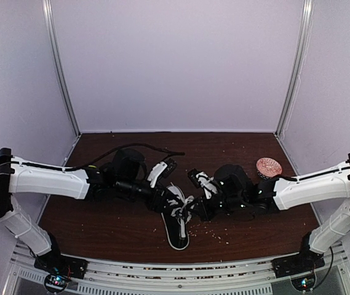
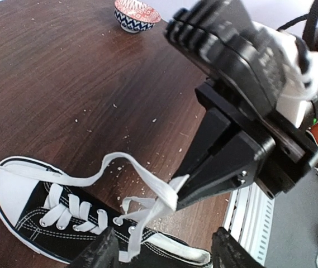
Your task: Tie the shoes
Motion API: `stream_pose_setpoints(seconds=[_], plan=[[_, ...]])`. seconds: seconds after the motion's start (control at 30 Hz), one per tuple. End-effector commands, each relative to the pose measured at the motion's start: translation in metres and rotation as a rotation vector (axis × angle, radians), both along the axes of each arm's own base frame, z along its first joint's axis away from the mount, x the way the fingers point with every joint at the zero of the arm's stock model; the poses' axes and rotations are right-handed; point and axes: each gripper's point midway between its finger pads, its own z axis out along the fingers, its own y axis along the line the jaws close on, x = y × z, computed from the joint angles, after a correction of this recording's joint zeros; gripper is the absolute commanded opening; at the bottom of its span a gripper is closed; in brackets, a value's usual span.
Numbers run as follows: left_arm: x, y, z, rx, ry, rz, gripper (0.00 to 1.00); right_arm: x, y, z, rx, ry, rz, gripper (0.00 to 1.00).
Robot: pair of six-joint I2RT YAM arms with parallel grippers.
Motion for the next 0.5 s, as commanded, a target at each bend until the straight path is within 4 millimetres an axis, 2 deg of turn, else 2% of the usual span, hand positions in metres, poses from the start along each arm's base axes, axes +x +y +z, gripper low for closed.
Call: stream_pose_setpoints(seconds=[0.0, 0.27, 0.33, 0.47], plan=[[0.007, -0.009, 0.0, 0.014, -0.008, -0.05, 0.57, 0.005, 0.002, 0.013, 0.016, -0.03, -0.006, 0.0], [0.006, -0.026, 0.0, -0.015, 0.021, -0.117, 0.52, 0.003, 0.001, 0.011, 0.016, -0.025, -0.001, 0.0], [0.006, -0.029, -0.002, -0.015, 0.026, -0.126, 0.47, 0.003, 0.001, 0.011, 0.017, -0.023, -0.002, 0.0], [0.007, -0.031, -0.008, -0.002, 0.036, -0.13, 0.28, 0.003, 0.001, 0.012, 0.019, -0.024, 0.001, 0.0]])
